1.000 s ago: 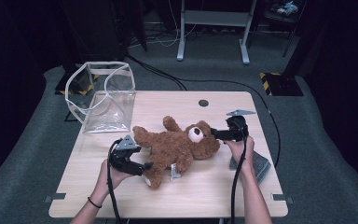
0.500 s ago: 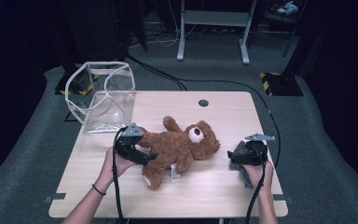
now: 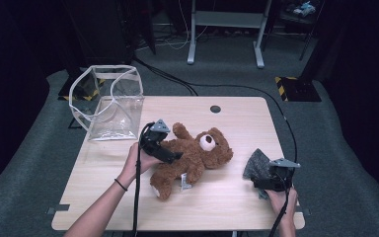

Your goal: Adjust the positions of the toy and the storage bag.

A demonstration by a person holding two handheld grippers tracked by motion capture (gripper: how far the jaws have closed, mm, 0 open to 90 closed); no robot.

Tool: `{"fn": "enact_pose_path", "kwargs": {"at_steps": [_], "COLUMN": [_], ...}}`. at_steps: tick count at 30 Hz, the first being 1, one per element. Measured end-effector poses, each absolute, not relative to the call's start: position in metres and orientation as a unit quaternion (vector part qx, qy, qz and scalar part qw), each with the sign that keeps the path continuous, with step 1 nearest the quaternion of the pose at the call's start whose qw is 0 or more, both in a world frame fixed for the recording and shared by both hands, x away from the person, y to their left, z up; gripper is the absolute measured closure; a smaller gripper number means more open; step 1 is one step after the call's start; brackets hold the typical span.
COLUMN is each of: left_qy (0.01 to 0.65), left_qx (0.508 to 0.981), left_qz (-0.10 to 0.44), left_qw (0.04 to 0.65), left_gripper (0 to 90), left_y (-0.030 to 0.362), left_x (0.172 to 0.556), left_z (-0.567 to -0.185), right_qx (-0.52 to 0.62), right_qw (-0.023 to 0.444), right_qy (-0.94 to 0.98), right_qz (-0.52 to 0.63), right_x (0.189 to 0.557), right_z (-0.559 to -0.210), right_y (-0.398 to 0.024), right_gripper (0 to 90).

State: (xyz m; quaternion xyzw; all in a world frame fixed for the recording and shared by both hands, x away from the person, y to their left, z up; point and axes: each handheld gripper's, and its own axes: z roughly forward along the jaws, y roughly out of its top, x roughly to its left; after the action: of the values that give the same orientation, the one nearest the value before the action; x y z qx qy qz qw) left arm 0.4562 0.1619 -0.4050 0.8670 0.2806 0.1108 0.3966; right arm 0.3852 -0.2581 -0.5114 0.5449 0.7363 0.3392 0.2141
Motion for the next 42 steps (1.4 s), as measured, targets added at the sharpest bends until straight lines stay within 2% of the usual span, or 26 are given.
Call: {"fn": "enact_pose_path", "kwargs": {"at_steps": [7, 15, 25, 30, 40, 42], "left_qy": [0.272, 0.252, 0.229, 0.230, 0.249, 0.250], "left_qx": [0.871, 0.883, 0.903, 0.917, 0.922, 0.923], "left_qz": [0.108, 0.102, 0.096, 0.073, 0.065, 0.063], "left_qw": [0.394, 0.382, 0.350, 0.319, 0.289, 0.286], "left_gripper": [0.0, 0.0, 0.0, 0.0, 0.1, 3.9], "left_y": [0.148, 0.122, 0.089, 0.075, 0.066, 0.066], "left_x": [0.466, 0.475, 0.486, 0.494, 0.500, 0.501], "left_z": [-0.404, -0.407, -0.413, -0.422, -0.440, -0.442], "right_qx": [0.536, 0.530, 0.530, 0.527, 0.527, 0.527], "right_qw": [0.240, 0.258, 0.256, 0.258, 0.260, 0.261], "right_qy": [0.737, 0.743, 0.744, 0.746, 0.747, 0.747], "right_qz": [0.334, 0.316, 0.317, 0.314, 0.312, 0.312], "right_x": [0.383, 0.383, 0.383, 0.383, 0.383, 0.383], "right_z": [-0.527, -0.529, -0.528, -0.529, -0.529, -0.529], "right_y": [-0.258, -0.252, -0.253, -0.254, -0.252, -0.252], "right_gripper": [0.0, 0.0, 0.0, 0.0, 0.0, 0.0]}}
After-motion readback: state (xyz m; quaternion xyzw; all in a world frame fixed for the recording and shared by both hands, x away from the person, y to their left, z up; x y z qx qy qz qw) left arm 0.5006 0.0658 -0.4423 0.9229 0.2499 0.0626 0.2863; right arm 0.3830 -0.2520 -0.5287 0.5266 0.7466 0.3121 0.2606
